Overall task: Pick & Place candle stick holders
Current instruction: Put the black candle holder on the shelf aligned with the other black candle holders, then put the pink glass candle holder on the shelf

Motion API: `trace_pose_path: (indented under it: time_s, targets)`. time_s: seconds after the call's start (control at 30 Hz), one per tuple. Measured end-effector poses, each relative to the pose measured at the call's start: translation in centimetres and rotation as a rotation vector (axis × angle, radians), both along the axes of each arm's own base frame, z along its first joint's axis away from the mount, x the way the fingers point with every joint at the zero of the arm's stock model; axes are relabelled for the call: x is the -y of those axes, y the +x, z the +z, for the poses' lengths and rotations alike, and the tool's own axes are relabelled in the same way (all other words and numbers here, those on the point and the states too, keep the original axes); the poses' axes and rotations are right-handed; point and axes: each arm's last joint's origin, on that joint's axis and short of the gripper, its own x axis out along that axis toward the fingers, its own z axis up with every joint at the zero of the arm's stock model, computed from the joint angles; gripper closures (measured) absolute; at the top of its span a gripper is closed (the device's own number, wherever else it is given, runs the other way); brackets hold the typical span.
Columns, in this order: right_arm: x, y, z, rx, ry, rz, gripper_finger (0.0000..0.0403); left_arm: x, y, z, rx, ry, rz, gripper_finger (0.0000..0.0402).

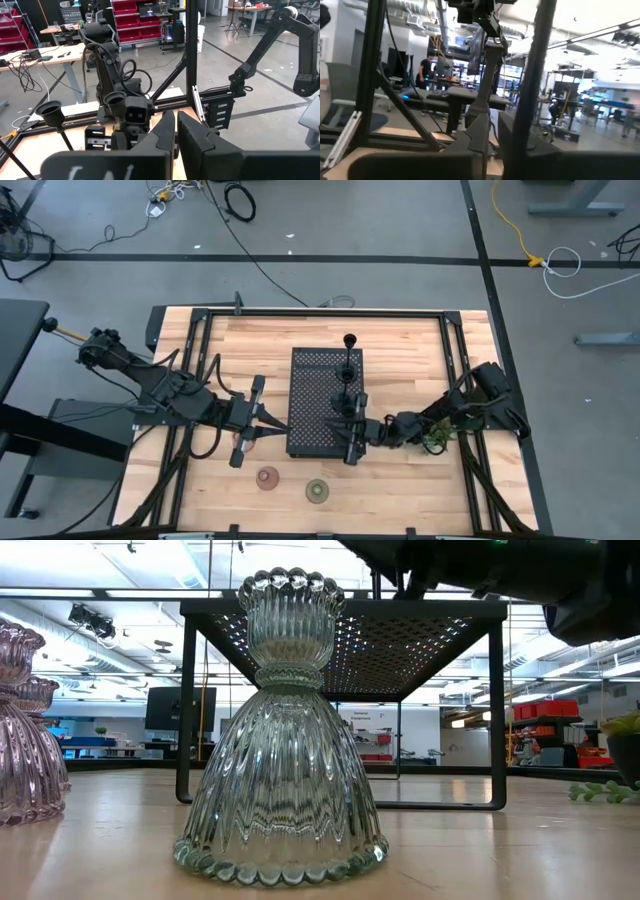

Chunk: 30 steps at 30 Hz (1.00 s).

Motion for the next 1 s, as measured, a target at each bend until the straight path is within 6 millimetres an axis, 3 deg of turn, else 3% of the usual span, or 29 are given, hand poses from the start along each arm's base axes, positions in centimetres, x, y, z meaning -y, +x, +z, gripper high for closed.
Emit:
trace_pose_path:
  time_s: [0.53, 1.0]
  targets:
    - [-1.5, -1.6, 2.6, 0.04, -0.006, -0.082, 0.028, -0.1, 0.0, -0.2, -0.014, 0.012, 0.008, 0.0378]
    - [-4.5, -5.2, 5.7, -0.026, 0.054, -0.237, 0.0142, -0.7, -0.2, -2.0, -0.199, 0.07, 0.043, 0.0378]
